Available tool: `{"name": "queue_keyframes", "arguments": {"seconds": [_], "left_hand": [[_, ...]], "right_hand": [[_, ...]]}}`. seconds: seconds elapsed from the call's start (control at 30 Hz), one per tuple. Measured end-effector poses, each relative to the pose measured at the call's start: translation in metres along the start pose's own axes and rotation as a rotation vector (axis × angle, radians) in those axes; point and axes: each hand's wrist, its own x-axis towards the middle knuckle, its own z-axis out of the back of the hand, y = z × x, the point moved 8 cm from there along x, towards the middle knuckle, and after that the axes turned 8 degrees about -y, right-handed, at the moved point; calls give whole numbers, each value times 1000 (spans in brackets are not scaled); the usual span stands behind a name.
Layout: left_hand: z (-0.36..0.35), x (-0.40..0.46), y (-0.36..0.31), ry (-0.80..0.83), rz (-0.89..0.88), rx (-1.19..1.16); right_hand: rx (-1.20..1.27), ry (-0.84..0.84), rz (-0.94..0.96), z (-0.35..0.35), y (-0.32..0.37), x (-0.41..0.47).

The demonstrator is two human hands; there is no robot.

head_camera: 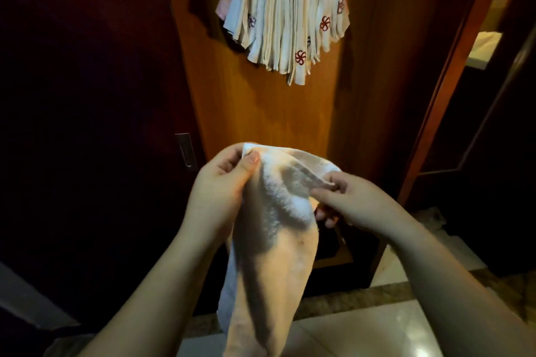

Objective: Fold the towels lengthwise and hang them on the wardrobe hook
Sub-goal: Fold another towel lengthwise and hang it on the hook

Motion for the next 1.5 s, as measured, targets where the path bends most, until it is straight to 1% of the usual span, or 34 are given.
{"name": "queue_keyframes", "arguments": {"seconds": [0.07, 0.1, 0.13, 0.2, 0.33, 0.47, 0.57, 0.67, 0.73, 0.8, 0.93, 1.03, 1.1, 1.13, 1.17, 1.2, 1.27, 1.3, 1.33, 1.43, 1.5], "left_hand": [[10, 4, 7, 8, 30, 33], [13, 6, 12, 18, 55, 52], [16, 6, 17, 25, 81, 66], [21, 5, 23, 17, 107, 62], [32, 4, 20, -30, 104, -9], [35, -2, 14, -22, 82, -76], [32, -8, 8, -25, 41, -73], [29, -12, 9, -43, 54, -103], [26, -13, 7, -34, 48, -110], [21, -15, 4, -15, 30, -114], [12, -16, 1, -23, 22, -160], [8, -14, -2, -28, -8, -163], [7, -12, -4, -24, -14, -173], [5, -11, -6, -17, -9, -184], [3, -10, -7, -9, -5, -192], [0, -10, -9, 0, 2, -200], [-3, -12, -11, 14, 11, -212], [-4, -12, -11, 19, 12, -215], [-5, -13, -11, 24, 13, -213], [-3, -12, -9, 44, 38, -192], [-1, -9, -5, 69, 74, -154]], "right_hand": [[-237, 125, -41, 2, -18, -1], [-343, 136, -32, 7, -21, 0], [-410, 98, -8, 16, -20, 2], [-440, -47, 72, 39, -6, 3], [-264, -241, 262, 50, 23, -9], [14, -392, 316, 53, 16, -18], [141, -422, 325, 62, 14, -18], [340, -420, 310, 59, 14, -20], [439, -454, 310, 61, 14, -26], [461, -530, 345, 66, 15, -31], [363, -765, 428, 78, 11, -38], [372, -812, 507, 82, 13, -45], [401, -792, 492, 84, 15, -45], [449, -753, 452, 85, 12, -42], [522, -659, 404, 82, 9, -36], [614, -510, 374, 77, 7, -30], [795, -160, 305, 62, 4, -23], [837, -20, 265, 54, 3, -24], [839, 68, 207, 49, -2, -24], [765, 146, 62, 46, -18, -22], [791, 126, 19, 45, -15, -23]]}}
